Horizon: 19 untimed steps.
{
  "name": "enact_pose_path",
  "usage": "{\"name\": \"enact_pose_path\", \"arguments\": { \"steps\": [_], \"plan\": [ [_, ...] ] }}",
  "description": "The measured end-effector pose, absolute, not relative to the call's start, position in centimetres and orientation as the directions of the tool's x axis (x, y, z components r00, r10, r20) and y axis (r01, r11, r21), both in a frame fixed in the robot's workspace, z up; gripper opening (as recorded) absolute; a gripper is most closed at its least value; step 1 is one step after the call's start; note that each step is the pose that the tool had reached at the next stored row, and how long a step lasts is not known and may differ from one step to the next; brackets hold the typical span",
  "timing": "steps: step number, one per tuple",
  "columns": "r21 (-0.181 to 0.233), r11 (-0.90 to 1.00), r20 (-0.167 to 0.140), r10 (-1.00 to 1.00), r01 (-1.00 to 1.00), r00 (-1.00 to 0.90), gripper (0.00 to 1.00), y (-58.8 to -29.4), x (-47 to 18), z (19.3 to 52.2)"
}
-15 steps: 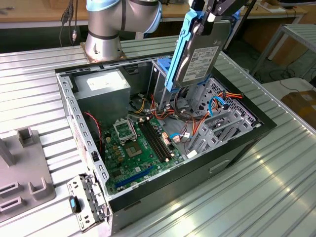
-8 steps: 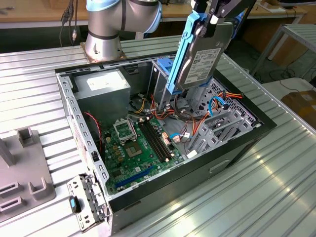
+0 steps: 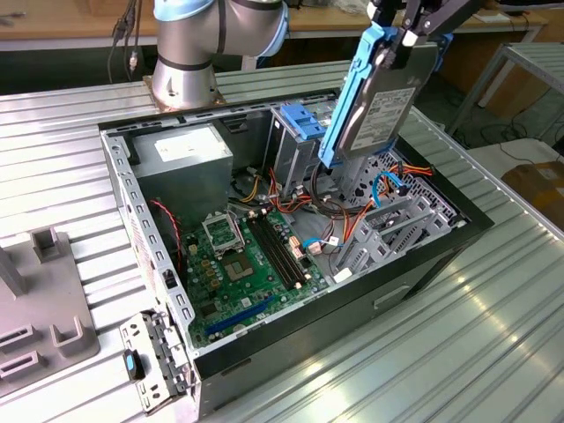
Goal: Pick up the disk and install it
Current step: 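Pick up the disk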
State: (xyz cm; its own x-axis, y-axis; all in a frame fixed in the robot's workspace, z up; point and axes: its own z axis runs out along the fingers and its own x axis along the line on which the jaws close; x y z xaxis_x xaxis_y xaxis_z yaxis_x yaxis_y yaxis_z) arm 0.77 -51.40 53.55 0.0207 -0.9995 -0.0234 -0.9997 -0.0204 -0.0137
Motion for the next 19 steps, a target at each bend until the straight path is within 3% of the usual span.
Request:
{"name": "enact_pose_path", "arguments": {
  "steps": [8,19],
  "plan": [
    [-0.014,-0.020,-0.023,-1.000,-1.000,0.021,0.37,-57.7,0.8,53.4],
    [-0.014,-0.017,-0.023,-1.000,-1.000,0.018,0.37,-59.0,3.6,52.5]
  ]
}}
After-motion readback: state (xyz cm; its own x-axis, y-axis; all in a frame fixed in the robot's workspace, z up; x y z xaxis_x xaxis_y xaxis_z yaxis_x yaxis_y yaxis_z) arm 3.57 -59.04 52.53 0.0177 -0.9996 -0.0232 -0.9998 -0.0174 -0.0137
